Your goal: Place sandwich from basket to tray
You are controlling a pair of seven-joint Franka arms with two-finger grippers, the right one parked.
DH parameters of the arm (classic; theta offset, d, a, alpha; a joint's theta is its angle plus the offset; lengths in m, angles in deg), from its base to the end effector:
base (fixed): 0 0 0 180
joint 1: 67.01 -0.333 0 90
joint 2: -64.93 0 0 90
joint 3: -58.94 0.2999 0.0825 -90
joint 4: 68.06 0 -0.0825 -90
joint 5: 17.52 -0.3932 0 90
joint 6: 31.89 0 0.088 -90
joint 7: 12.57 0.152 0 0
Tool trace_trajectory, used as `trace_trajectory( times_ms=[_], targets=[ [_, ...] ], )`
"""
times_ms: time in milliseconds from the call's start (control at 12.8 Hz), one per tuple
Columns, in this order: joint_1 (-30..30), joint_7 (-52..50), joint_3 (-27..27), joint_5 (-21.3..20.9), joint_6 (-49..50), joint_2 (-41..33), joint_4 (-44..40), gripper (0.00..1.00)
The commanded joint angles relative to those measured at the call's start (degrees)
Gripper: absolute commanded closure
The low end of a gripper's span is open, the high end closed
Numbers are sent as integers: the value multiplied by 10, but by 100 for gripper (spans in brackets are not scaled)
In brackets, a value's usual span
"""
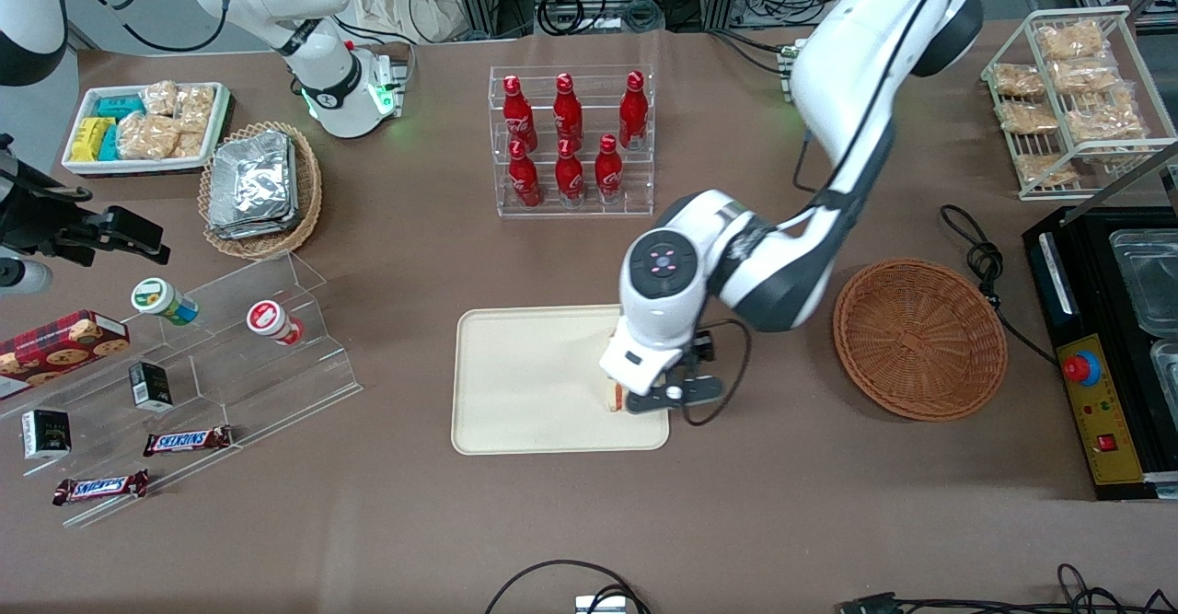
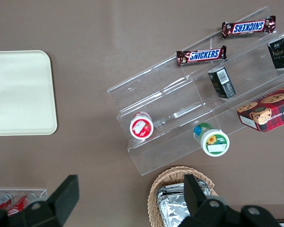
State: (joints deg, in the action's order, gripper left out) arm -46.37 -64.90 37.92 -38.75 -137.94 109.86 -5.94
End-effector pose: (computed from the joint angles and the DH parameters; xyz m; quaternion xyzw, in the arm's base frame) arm 0.6395 -0.4102 0.3200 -0.9940 -0.0954 -0.0456 0.0261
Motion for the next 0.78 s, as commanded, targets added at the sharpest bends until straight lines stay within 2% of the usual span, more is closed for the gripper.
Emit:
trace_trajectory(
  times_ms=[0, 235, 705],
  targets=[
    [-32, 3, -2, -2, 42, -58, 13, 0],
    [-75, 34, -3, 4, 86, -109, 14, 0],
    [-169, 165, -3, 58, 156, -178, 14, 0]
  ],
)
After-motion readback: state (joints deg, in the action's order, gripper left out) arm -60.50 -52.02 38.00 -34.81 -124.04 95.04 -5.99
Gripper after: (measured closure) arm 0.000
